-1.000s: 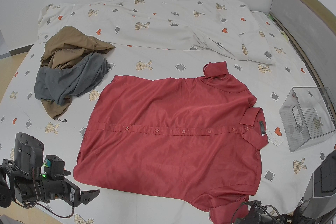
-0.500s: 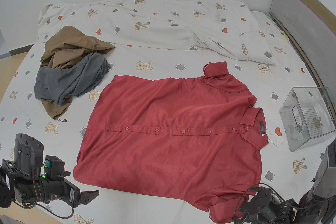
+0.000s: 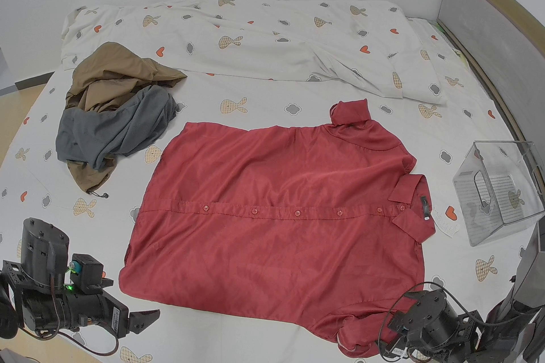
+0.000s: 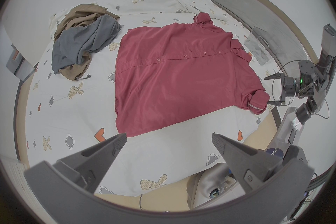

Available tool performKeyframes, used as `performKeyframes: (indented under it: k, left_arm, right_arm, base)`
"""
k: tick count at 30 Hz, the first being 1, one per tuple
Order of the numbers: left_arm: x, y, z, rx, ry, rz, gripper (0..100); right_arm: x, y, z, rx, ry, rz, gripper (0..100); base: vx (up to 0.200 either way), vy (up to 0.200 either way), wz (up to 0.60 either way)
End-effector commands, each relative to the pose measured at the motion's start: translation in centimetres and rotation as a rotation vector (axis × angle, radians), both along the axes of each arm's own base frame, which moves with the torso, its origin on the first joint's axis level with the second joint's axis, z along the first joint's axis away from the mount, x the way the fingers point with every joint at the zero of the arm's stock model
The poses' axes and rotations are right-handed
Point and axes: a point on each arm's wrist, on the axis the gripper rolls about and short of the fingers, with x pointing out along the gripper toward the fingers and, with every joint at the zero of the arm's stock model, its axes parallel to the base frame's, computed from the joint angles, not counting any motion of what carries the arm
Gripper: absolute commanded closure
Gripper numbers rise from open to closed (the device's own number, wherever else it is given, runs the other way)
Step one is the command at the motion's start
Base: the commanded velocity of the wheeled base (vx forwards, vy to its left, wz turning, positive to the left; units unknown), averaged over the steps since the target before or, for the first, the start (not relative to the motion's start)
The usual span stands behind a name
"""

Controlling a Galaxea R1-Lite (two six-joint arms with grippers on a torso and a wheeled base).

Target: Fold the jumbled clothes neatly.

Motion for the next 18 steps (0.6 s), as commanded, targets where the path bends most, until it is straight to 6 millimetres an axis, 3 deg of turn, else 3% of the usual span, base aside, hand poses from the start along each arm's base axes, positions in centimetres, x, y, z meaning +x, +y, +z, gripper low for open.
performKeyframes:
  k: [1, 7, 18]
  left_arm:
    - [0.0, 0.0, 0.0, -0.001, -0.002, 0.001, 0]
    - [-0.1, 0.0, 0.2, -0.003, -0.009, -0.001, 0]
    - [-0.1, 0.1, 0.1, -0.003, -0.009, -0.001, 0]
  right_arm:
    - [0.3, 0.2, 0.3, 0.015, -0.012, -0.005, 0]
    - [1.9, 0.3, 0.9, 0.037, -0.052, -0.042, 0]
    - [1.5, -0.2, 2.1, 0.069, -0.08, -0.044, 0]
  base:
    - [0.0, 0.0, 0.0]
    - [0.0, 0.0, 0.0]
    - [0.0, 0.0, 0.0]
